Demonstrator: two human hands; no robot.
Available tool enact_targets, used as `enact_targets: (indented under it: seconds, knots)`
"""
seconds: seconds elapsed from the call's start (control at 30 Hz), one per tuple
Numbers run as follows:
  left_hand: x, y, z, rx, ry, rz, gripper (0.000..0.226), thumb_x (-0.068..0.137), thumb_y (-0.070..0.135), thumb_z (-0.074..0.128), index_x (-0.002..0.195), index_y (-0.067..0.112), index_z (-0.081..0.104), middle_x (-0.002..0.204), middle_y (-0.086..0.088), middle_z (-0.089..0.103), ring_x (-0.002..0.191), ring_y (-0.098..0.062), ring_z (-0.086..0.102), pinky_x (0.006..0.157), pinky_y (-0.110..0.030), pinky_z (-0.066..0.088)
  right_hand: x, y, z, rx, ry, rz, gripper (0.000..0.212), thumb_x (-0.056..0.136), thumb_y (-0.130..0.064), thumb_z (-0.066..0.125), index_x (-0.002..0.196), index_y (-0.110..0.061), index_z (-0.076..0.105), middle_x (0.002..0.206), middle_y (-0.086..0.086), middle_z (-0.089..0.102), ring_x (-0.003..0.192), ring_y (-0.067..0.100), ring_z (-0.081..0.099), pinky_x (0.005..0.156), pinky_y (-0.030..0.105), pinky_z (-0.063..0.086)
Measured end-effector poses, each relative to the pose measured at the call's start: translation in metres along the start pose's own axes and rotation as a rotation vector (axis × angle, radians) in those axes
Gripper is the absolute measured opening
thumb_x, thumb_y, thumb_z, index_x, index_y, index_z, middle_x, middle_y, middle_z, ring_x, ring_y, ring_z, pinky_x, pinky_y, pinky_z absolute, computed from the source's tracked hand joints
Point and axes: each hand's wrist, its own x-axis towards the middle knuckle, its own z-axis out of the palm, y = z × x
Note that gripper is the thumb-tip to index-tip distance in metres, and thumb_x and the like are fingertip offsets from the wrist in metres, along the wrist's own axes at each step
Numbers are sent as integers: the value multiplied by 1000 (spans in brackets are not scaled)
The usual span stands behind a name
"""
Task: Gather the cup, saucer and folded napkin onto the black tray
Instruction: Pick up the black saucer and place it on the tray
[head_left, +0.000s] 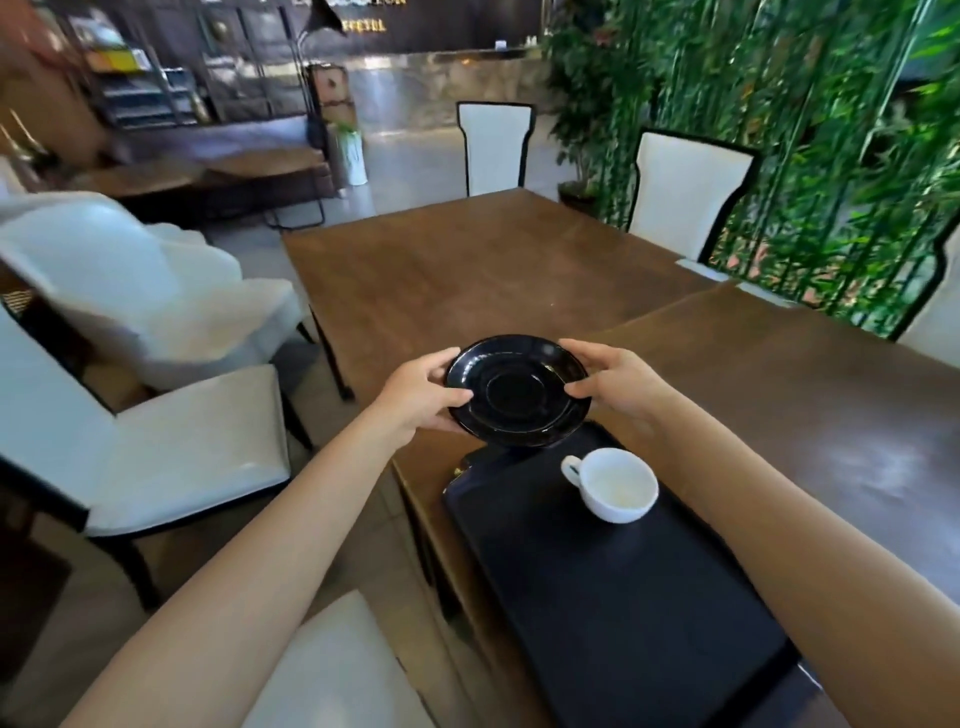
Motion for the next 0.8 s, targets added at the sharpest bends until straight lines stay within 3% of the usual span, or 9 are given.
enact_targets:
  seconds: [0.1, 0.13, 0.3, 0.4, 0.63, 0.67, 0.73, 0.8]
  knots:
    - [1, -16, -11, -19, 10, -26, 68, 80, -11, 63, 138, 15, 42, 125, -9, 51, 97, -27, 62, 53, -35, 59, 6, 12, 13, 12, -7, 24, 65, 83, 19, 50, 138, -14, 45, 130, 5, 56, 113, 25, 57, 81, 31, 54]
    - [0, -22, -12, -25, 10, -36, 67, 80, -12, 63, 138, 15, 42, 124, -10, 52, 97, -27, 62, 52, -34, 59, 8, 17, 17, 7, -6, 32, 65, 82, 19, 51, 138, -14, 46, 130, 7, 57, 113, 25, 57, 83, 33, 53]
    - [3, -50, -11, 0, 15, -96, 67, 81, -9, 63, 138, 19, 42, 127, -7, 49, 101, -29, 60, 55, -37, 60, 10, 45, 25, -1, -30, 65, 64, 82, 17, 52, 138, -13, 46, 126, 5, 58, 108, 23, 58, 68, 21, 52]
    - [7, -68, -5, 10, 16, -120, 67, 81, -8, 63, 138, 20, 42, 123, -5, 50, 102, -29, 60, 54, -35, 60, 9, 65, 26, -12, -6, 91, 64, 82, 16, 54, 137, -15, 47, 110, -2, 62, 98, 19, 60, 65, 18, 52]
    - [15, -113, 9, 63, -11, -166, 67, 82, -7, 62, 138, 25, 43, 124, -5, 48, 92, -22, 61, 50, -31, 58, 0, 115, 33, -57, 108, 144, 60, 81, 10, 61, 132, -21, 52, 93, -11, 60, 67, -6, 63, 52, 3, 45]
    - [15, -119, 10, 84, -18, -168, 67, 82, -7, 63, 138, 26, 43, 126, -6, 48, 92, -22, 62, 51, -31, 58, -2, 122, 35, -67, 117, 138, 60, 81, 8, 61, 131, -23, 53, 95, -12, 60, 70, -6, 63, 59, 5, 47]
    - [16, -130, 13, 124, -29, -173, 68, 82, -5, 63, 138, 28, 43, 127, -5, 49, 93, -22, 63, 53, -30, 59, -6, 137, 39, -43, 110, 152, 62, 82, 8, 60, 135, -22, 50, 101, -11, 60, 90, 10, 62, 84, 23, 52]
    - [17, -141, 15, 160, -40, -171, 68, 82, -5, 63, 137, 30, 44, 123, -3, 53, 90, -20, 63, 53, -30, 59, -13, 149, 44, -35, 129, 152, 63, 82, 9, 59, 136, -22, 48, 113, -9, 57, 99, 16, 57, 93, 32, 47]
